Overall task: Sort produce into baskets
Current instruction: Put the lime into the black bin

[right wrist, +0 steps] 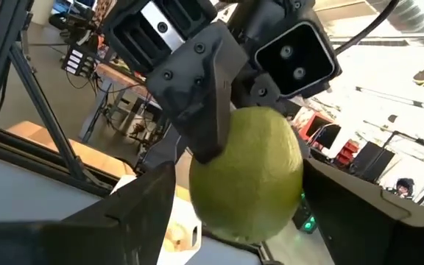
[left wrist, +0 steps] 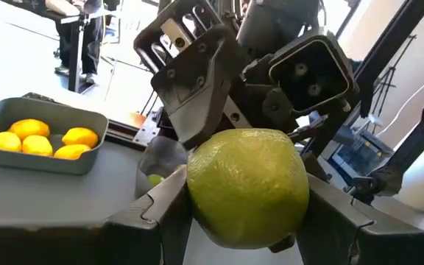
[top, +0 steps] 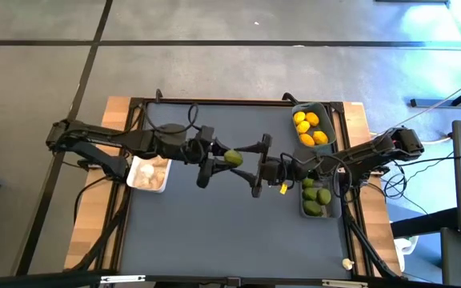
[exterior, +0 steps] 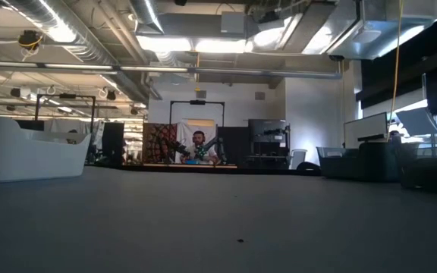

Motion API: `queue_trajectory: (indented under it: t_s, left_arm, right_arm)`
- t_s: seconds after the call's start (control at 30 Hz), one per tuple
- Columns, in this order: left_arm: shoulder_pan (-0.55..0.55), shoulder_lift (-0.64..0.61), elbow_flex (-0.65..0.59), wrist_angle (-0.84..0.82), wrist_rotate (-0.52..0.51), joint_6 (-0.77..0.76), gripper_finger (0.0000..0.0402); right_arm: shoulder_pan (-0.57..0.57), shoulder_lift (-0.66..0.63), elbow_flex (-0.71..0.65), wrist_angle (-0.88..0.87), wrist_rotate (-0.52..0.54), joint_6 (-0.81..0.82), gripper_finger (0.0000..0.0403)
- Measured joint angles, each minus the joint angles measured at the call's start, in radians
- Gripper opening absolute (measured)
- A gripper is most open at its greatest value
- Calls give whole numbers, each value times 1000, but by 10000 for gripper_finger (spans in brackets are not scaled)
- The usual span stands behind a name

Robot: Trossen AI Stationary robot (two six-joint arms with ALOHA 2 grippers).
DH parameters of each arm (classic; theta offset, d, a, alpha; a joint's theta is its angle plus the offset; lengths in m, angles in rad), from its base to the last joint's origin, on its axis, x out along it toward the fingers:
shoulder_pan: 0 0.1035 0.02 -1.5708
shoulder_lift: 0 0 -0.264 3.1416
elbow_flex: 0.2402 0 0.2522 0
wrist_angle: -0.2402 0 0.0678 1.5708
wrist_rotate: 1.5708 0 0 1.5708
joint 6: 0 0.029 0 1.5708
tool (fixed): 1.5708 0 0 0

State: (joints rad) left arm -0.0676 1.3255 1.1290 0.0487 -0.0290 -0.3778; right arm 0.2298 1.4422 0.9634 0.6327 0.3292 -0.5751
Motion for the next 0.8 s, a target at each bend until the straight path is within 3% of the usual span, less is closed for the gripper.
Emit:
queue_trajectory:
  t_s: [0.17, 0.4, 0.57, 0.8]
  left_arm:
    - [-8, 14, 0, 5, -4, -11, 191]
    - [-7, 22, 0, 23, -18, 16, 192]
    - [-8, 23, 0, 20, -36, 36, 202]
    - [-9, -16, 0, -22, -41, 116, 259]
  right_arm:
    - [0, 0, 0, 20, -6, -20, 275]
    - [0, -1, 0, 21, 6, -40, 163]
    - [0, -1, 0, 17, 27, -46, 164]
    - [42, -18, 0, -22, 108, -16, 183]
